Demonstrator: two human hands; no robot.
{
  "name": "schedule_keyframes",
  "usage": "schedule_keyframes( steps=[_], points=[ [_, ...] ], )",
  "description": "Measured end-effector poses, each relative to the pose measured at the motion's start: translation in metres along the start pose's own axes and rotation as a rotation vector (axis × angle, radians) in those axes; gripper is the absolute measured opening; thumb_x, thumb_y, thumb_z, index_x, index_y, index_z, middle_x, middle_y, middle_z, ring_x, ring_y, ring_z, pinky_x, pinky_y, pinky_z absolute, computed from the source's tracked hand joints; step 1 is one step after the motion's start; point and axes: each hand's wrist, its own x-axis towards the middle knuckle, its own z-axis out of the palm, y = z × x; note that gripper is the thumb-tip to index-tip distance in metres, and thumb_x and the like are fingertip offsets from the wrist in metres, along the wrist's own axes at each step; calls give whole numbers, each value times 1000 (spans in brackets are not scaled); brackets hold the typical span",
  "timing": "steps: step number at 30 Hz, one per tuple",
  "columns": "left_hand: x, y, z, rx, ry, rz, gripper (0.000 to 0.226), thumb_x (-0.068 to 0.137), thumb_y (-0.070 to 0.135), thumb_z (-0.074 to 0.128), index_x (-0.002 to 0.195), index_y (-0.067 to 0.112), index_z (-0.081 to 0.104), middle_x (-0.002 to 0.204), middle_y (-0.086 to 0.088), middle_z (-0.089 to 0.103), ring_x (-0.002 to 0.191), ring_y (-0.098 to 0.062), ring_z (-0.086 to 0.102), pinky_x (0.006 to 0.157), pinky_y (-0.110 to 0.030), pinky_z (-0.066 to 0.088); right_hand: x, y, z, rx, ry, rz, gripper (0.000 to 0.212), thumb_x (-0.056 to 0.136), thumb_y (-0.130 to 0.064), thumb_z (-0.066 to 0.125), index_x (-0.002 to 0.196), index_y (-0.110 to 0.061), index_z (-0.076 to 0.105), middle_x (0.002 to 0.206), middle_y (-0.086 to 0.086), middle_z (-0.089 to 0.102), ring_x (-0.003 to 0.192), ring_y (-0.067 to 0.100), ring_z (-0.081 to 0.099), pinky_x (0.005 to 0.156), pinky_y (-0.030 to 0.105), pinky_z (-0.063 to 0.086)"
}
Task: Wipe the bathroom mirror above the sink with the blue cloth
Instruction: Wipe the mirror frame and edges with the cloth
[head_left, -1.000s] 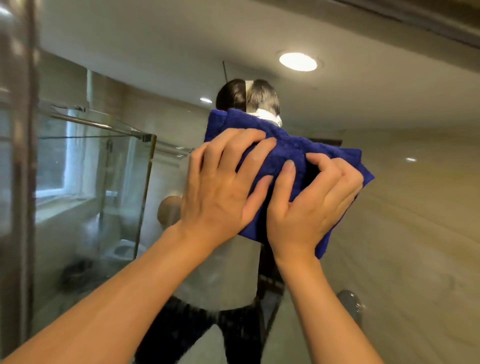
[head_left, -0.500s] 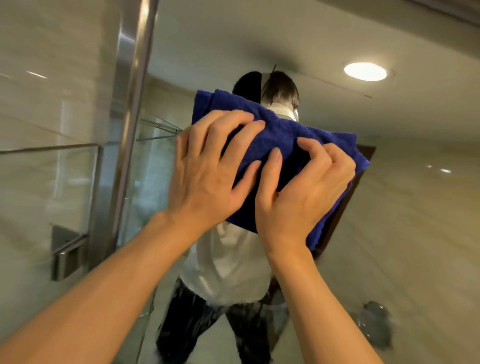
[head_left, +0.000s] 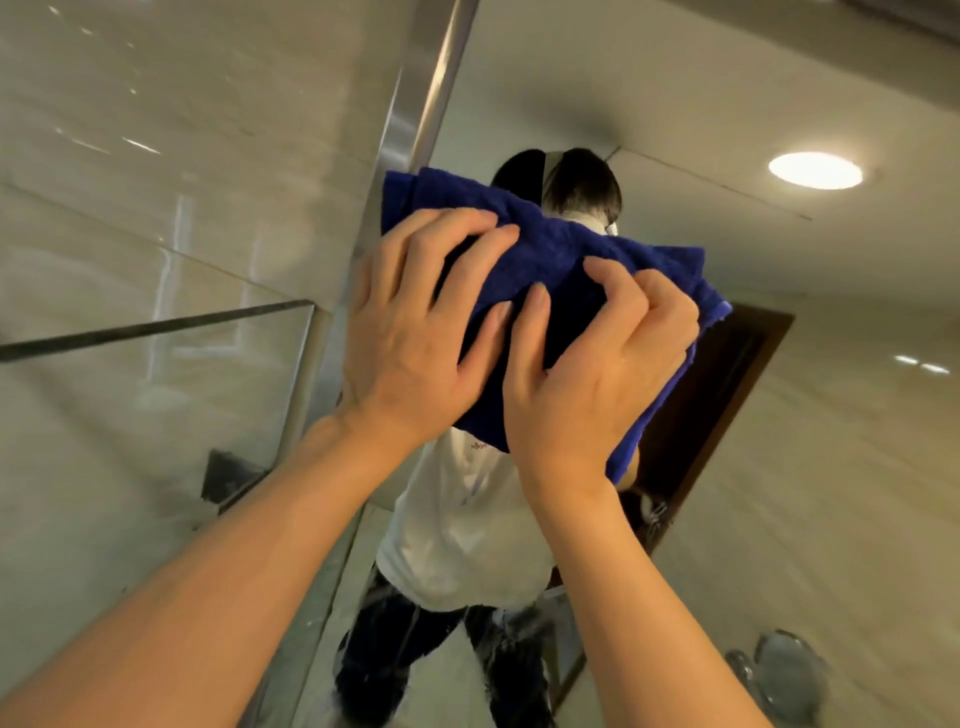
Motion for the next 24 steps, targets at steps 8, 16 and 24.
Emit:
schedule_keyframes(
  steps=[8,16,24],
  points=[
    [-44,1,-5,40,-4,-3,39,97,24,56,132,5,58,132,-15,58,124,-28,45,99,-41,41,-33,8,-11,19,-66,-82,30,86,-17,68,107,3,63,97,18,58,91,24,47,78,31,35],
    [-61,21,-1,63,7,-64,41,99,23,51,136,6,51,137,-13,49,128,-29,41,106,-38,33,-33,25,-21,11,-109,-170,27,87,-18,69,102,5,70,94,19,62,87,27,52,71,43,43],
    [-67,56,12,48,-13,-50,43,100,24,50,141,9,47,141,-10,45,131,-29,40,106,-40,34,-29,60,-42,1,-99,-238,31,89,-20,67,112,-8,51,103,8,50,91,23,48,73,39,41]
  ],
)
